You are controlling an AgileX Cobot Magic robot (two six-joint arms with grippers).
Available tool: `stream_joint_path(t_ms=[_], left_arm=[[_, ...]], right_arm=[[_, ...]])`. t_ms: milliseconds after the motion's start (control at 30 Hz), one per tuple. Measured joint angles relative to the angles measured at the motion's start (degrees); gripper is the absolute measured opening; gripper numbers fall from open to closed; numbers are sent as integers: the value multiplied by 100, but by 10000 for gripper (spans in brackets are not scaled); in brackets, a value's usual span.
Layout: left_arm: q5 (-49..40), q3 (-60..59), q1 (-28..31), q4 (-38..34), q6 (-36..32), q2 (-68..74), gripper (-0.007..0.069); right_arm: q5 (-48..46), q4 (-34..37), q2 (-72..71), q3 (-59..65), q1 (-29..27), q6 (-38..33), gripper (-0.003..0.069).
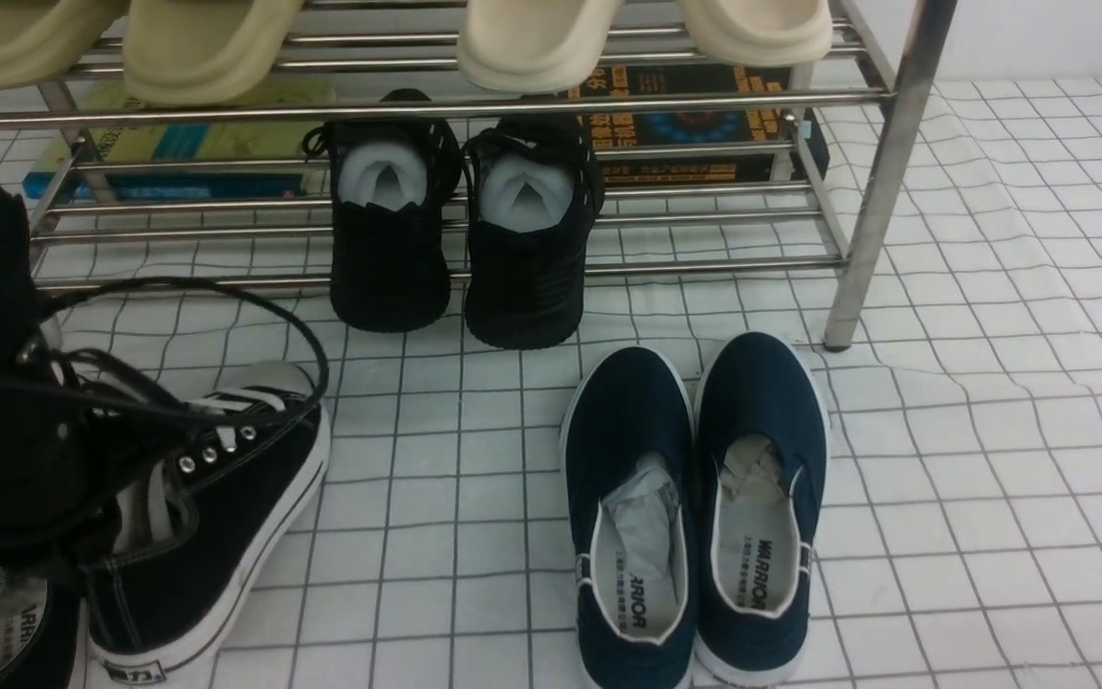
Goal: Take the shoes off the shelf with your hand from the white checkered tablecloth.
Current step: 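Set the held shoe down on the floor in front of the rack with the left gripper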
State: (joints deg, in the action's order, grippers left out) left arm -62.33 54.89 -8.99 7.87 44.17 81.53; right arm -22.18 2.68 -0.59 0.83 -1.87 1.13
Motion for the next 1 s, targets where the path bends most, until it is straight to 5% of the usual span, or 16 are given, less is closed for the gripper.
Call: stream_joint_path(t_ms=[533,1000], left_arm=[[412,-284,-47,864,1728,-979,22],[869,-600,-47,474,1268,-893,26]], right_arm=[[0,6,0,0,0,0,239],[0,1,0,0,0,0,239]])
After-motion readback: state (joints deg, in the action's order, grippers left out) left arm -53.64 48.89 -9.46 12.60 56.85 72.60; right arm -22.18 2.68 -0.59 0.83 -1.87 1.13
